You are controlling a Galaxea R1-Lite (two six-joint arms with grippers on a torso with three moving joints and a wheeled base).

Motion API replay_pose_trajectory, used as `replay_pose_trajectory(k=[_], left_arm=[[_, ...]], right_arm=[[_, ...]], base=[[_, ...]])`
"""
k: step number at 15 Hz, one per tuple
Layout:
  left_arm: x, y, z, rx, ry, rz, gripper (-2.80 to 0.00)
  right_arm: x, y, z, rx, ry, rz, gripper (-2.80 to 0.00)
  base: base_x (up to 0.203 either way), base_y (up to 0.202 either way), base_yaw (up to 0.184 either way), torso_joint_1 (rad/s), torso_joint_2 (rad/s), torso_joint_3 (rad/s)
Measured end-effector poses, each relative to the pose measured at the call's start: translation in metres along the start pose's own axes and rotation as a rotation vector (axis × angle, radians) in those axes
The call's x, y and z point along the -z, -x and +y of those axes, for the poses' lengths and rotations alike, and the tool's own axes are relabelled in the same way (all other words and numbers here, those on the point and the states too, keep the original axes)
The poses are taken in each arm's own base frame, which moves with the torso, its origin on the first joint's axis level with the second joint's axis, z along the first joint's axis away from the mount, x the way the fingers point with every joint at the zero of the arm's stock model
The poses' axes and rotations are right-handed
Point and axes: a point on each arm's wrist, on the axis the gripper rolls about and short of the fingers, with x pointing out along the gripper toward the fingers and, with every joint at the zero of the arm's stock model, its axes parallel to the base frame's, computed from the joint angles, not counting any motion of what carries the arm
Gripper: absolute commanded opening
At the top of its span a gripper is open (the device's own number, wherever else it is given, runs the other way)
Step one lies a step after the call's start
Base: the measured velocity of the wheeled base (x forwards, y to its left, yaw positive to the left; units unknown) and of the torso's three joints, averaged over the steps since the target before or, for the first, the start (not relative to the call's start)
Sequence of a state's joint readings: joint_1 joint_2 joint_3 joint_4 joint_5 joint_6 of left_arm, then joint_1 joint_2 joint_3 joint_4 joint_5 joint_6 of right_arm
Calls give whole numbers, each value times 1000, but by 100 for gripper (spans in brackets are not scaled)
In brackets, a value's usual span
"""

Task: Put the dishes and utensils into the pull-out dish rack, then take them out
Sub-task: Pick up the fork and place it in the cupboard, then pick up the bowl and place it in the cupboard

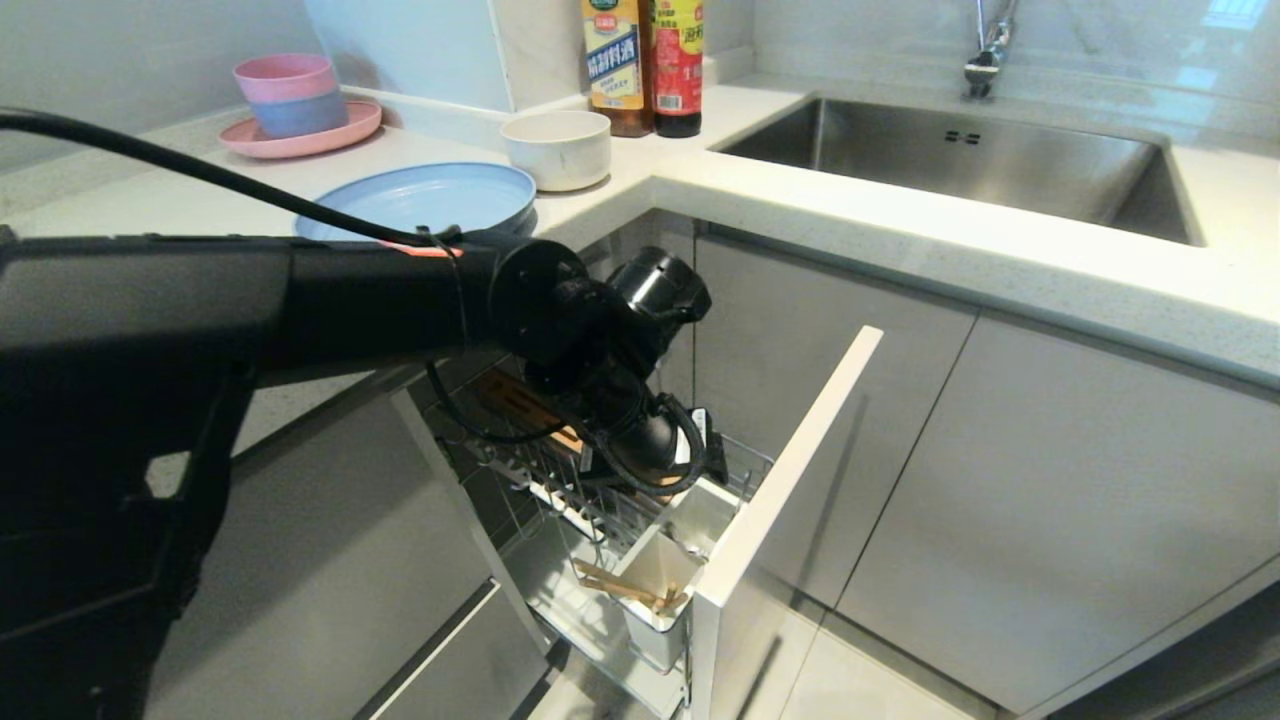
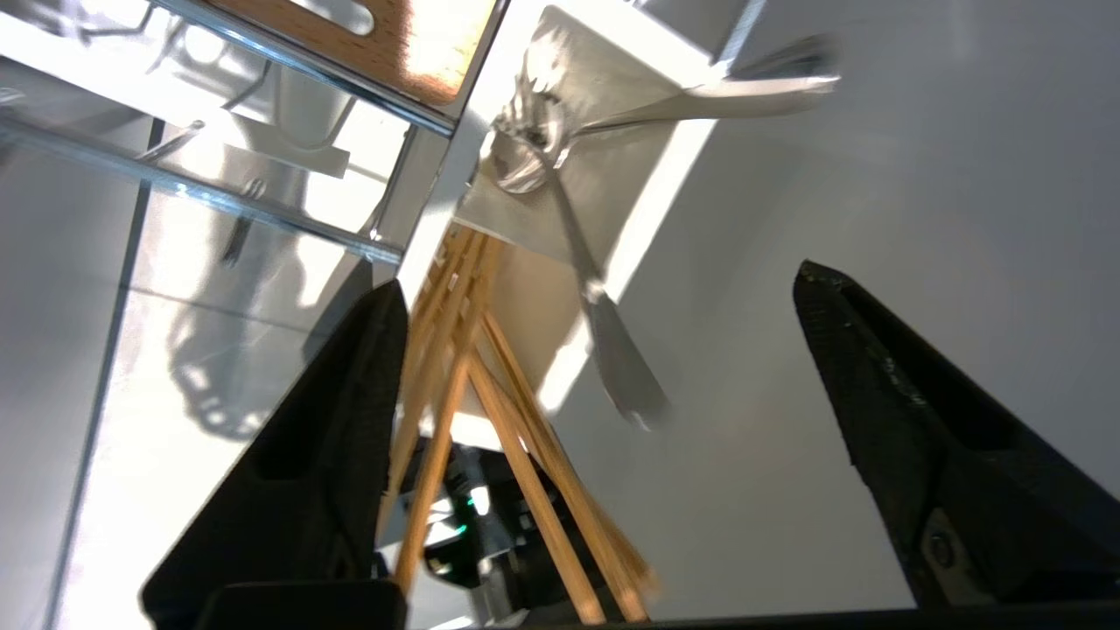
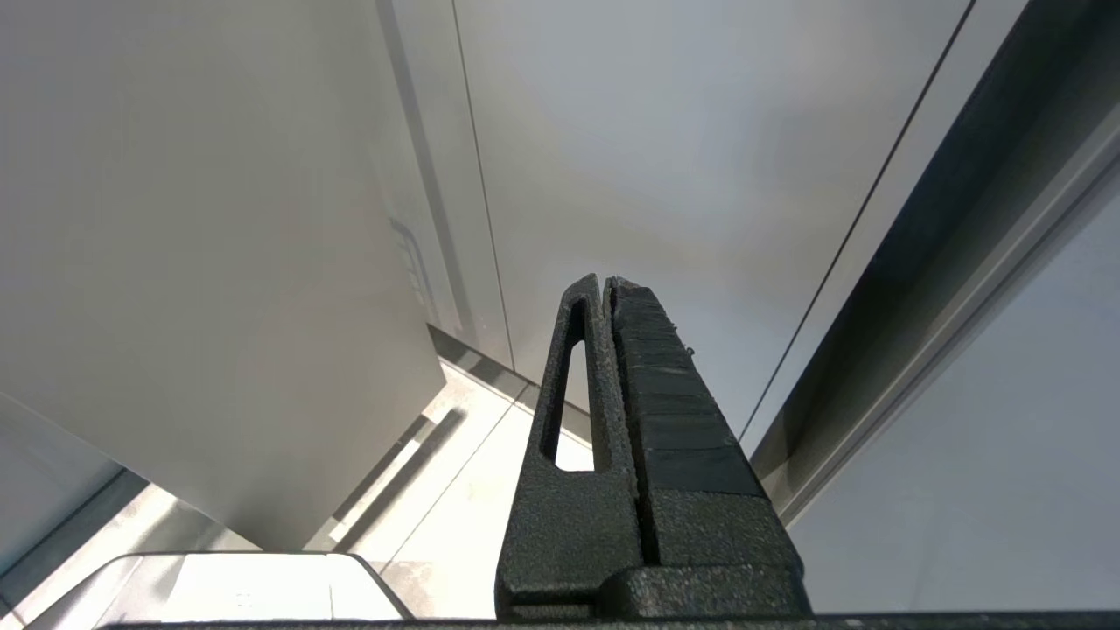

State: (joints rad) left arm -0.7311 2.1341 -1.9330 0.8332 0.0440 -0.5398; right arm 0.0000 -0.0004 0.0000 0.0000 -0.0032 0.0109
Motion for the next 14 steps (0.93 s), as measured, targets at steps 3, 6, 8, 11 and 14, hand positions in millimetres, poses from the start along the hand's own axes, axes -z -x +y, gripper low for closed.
replay_pose_trajectory(k=[3,6,8,11,14], left_arm=[[3,36,-1,23,5,-57,-280],[12,78,-3,66,12,-115,-280],[18,108,-1,99,15,-158,-280],[26,158,7,126,38,-289,-280],[20,197,27,121,92,-484,-280]], right_arm=[[0,0,0,0,0,0,-280],[0,0,0,0,0,0,-280],[0,0,0,0,0,0,-280],[0,0,0,0,0,0,-280],[0,0,0,0,0,0,-280]], base=[[0,0,0,0,0,0],[0,0,0,0,0,0],[0,0,0,0,0,0],[0,0,0,0,0,0],[0,0,0,0,0,0]])
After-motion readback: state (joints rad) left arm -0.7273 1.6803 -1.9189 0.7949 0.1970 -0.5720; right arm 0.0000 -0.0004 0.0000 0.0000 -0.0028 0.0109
